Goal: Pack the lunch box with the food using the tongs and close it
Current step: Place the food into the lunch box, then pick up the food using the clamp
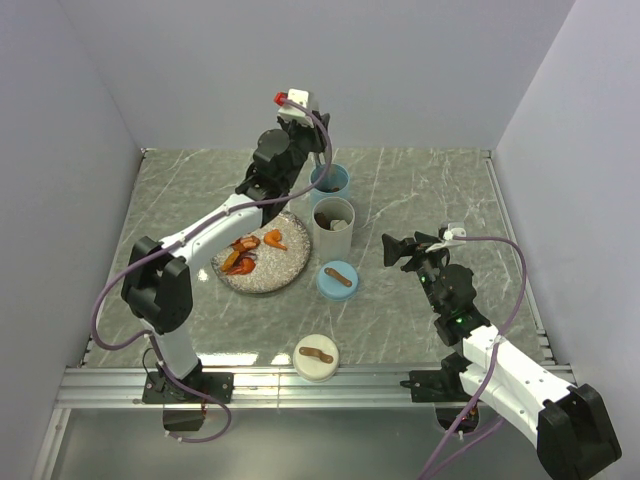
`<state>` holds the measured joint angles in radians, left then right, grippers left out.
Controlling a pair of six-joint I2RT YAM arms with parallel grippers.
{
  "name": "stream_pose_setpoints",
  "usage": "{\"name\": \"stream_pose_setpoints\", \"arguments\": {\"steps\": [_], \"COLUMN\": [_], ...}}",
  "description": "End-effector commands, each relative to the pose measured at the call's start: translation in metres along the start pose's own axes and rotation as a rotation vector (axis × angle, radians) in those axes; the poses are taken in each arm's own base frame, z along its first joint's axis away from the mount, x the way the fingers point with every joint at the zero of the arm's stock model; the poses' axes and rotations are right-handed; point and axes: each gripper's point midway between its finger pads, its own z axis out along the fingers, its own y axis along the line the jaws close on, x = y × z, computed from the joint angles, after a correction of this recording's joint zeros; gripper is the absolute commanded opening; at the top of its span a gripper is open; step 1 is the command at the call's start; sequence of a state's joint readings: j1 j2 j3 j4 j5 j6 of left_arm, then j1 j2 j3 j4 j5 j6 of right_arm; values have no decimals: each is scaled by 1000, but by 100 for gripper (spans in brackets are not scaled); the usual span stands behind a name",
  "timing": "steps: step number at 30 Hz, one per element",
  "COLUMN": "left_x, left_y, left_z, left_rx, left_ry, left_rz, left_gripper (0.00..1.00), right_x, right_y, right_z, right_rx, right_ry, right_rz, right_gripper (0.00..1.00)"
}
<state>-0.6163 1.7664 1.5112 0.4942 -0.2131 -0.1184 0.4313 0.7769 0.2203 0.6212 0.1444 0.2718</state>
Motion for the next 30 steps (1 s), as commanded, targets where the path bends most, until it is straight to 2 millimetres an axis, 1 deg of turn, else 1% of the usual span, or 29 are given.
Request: {"name": "stream_pose_setpoints", "arguments": {"steps": [1,2,3,4,5,6,7,8,9,10,11,12,13,14,16,17,18,20,21,23,24,26,29,30], "left_x": [-59,-62,-71,-75,-97,-87,-95,-115,-103,-102,-98,-93,-87,-70,-50,-31,-22,3,8,28,31,45,57,57], "left_y": [-6,0,2,5,6,16,19,24,33,38,45,54,59,65,75,79,81,89,90,92,92,94,97,97], "left_z": [-11,-20,-25,-32,-47,-57,-66,-81,-90,-96,-107,-113,-117,-124,-131,-135,-137,-141,-142,-144,-144,-147,-149,-149], "left_rx": [-10,-41,-58,-72,-82,-127,-138,-155,-187,-206,-227,-272,-291,-305,-349,-359,-369,-399,-407,-407,-405,-404,-414,-417], "left_ry": [-155,-162,-192,-205,-251,-235,-264,-301,-274,-267,-252,-233,-219,-185,-146,-114,-102,-63,-62,-28,-35,-19,-5,-7], "left_rz": [-11,-4,12,20,16,54,53,46,68,76,86,99,107,124,132,141,141,153,145,153,145,151,160,162], "left_gripper": [35,34,33,33,33,33,33,33,34,34,34,34,34,35,35,36,36,37,37,38,38,39,41,41], "right_x": [-21,-21,-20,-21,-21,-21,-21,-21,-22,-22,-22,-21,-20,-21,-20,-22,-21,-20,-21,-22,-22,-22,-20,-21], "right_y": [5,5,5,6,6,6,6,6,6,6,6,6,6,6,6,7,6,6,6,6,6,6,6,6], "right_z": [5,5,5,5,5,5,5,5,5,4,4,4,4,4,4,4,4,4,4,4,4,4,4,4], "right_rx": [-12,-14,-13,-15,-15,-17,-17,-17,-16,-18,-16,-17,-16,-17,-19,-20,-19,-17,-16,-13,-13,-13,-15,-15], "right_ry": [-59,-59,-56,-57,-57,-58,-58,-58,-60,-62,-60,-59,-57,-58,-56,-59,-56,-55,-57,-57,-57,-56,-52,-54], "right_rz": [5,2,3,2,3,2,2,5,2,4,2,2,5,3,3,7,6,6,6,8,9,8,7,6], "right_gripper": [98,98,98,98,98,98,98,98,98,98,98,98,98,98,98,98,98,98,98,98,98,98,98,98]}}
